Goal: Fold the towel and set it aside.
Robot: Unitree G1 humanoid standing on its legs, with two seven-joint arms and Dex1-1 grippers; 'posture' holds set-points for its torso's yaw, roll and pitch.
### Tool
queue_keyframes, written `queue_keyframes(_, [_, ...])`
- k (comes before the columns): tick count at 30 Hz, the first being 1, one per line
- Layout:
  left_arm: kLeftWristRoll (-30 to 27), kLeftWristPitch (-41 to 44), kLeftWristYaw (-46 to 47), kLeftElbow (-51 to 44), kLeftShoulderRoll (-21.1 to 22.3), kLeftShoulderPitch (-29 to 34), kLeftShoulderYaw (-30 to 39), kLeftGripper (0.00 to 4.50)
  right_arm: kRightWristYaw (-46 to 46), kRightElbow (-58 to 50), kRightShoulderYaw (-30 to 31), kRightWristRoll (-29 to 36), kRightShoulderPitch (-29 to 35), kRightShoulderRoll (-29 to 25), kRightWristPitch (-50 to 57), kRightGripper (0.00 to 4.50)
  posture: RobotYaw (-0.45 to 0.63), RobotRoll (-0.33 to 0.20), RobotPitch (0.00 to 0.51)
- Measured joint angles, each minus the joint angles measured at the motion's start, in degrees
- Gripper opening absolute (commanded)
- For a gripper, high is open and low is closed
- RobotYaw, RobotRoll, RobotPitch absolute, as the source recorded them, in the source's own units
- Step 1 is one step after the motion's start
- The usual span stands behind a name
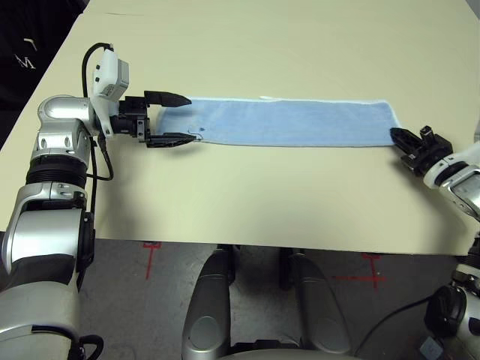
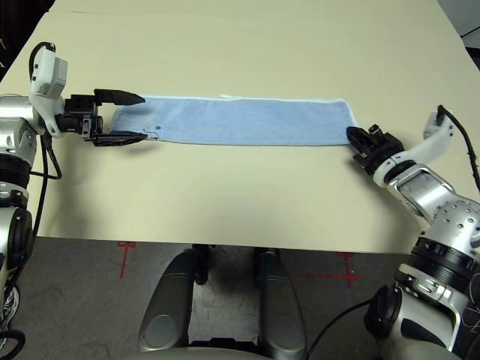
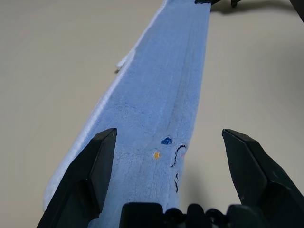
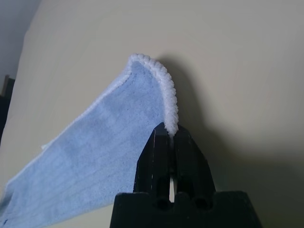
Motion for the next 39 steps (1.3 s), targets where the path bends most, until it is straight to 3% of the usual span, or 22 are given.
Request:
queue_keyframes(13, [0.4, -0.1, 0.0, 1.8, -0.6, -1.1, 0.0, 4.5, 8.3, 4.6, 5.1, -6.8, -5.6, -4.9, -9.0, 0.01, 0.0, 0.0, 0.327])
queue_keyframes(25, [0.6, -0.1, 0.0, 1.9, -0.8, -1.4, 0.0, 4.5, 24.9, 5.5, 8.6, -10.0, -3.6, -11.8, -12.3, 0.01, 0.0, 0.0, 0.323])
queue_keyframes(30, [0.6, -0.1, 0.0, 1.9, -1.0, -1.7, 0.0, 4.5, 32.3, 3.7, 12.6, -13.6, -3.0, -14.9, -15.6, 0.01, -0.01, 0.0, 0.321])
queue_keyframes(39, [0.8, -0.1, 0.0, 2.0, -1.3, -1.8, 0.0, 4.5, 41.1, -0.7, 22.2, -18.1, -5.3, -15.0, -19.0, 0.01, 0.0, 0.0, 0.316])
